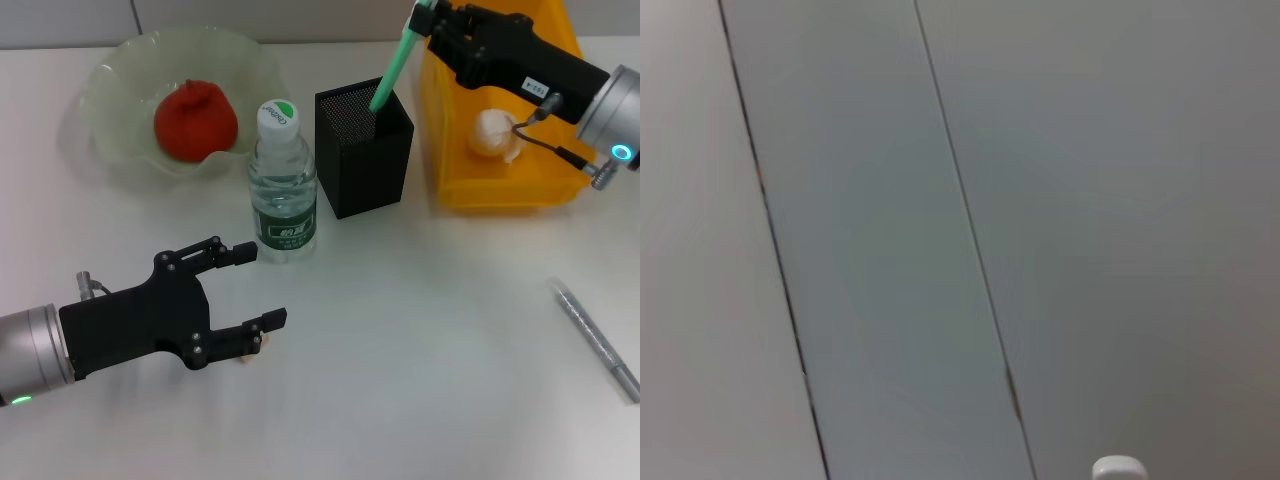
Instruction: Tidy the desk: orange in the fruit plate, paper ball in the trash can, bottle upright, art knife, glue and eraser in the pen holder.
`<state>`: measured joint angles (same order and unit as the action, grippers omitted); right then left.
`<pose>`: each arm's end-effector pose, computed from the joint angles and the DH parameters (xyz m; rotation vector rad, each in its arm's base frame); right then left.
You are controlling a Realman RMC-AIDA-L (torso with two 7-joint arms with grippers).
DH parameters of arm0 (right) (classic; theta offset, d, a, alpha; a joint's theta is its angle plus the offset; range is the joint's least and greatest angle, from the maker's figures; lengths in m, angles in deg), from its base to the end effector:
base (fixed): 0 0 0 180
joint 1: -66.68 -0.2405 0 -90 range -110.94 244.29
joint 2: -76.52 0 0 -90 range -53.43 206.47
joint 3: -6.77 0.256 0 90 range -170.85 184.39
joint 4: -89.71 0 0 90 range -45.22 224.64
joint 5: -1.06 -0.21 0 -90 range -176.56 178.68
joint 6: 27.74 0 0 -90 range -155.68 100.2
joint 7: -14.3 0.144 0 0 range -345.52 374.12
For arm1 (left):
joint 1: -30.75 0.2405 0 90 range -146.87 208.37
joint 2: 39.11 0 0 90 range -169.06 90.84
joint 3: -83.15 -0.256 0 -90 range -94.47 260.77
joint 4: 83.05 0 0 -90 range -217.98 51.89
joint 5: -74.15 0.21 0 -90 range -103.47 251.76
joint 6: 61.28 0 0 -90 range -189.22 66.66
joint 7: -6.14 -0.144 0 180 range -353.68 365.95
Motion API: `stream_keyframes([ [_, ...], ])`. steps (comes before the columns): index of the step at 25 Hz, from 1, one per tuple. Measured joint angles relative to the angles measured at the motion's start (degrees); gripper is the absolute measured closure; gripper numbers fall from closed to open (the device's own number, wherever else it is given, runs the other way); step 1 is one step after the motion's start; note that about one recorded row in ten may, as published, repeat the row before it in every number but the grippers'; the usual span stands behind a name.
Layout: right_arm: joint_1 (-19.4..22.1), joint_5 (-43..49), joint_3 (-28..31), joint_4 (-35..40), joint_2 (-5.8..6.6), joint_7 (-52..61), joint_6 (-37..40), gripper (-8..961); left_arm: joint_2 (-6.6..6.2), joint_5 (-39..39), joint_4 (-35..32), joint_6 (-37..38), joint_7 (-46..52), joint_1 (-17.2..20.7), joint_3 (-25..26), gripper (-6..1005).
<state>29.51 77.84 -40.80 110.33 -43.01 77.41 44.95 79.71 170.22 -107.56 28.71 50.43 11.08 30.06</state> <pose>0.2191 0.3892 -0.0133 -2.2617 0.5859 1.0924 -0.2934 0.2584 -0.0398 -2.6619 -0.2129 -0.8355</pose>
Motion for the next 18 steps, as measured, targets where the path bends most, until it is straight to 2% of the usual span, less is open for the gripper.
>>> stream_keyframes([
  [10,-1.99,-0.36,-8.66,-0.39,-0.10,-0.16,-5.93,737,0.00,-0.02,0.00,0.20,0.00,-0.14,0.00,217],
  [15,-2.16,-0.41,-10.00,-0.21,-0.10,-0.19,-7.58,725,0.00,-0.02,0.00,0.23,0.00,0.01,0.00,217],
  [18,-2.07,-0.43,-10.00,-0.20,-0.09,-0.21,-7.66,644,0.00,-0.01,0.00,0.30,0.00,0.01,0.00,217],
])
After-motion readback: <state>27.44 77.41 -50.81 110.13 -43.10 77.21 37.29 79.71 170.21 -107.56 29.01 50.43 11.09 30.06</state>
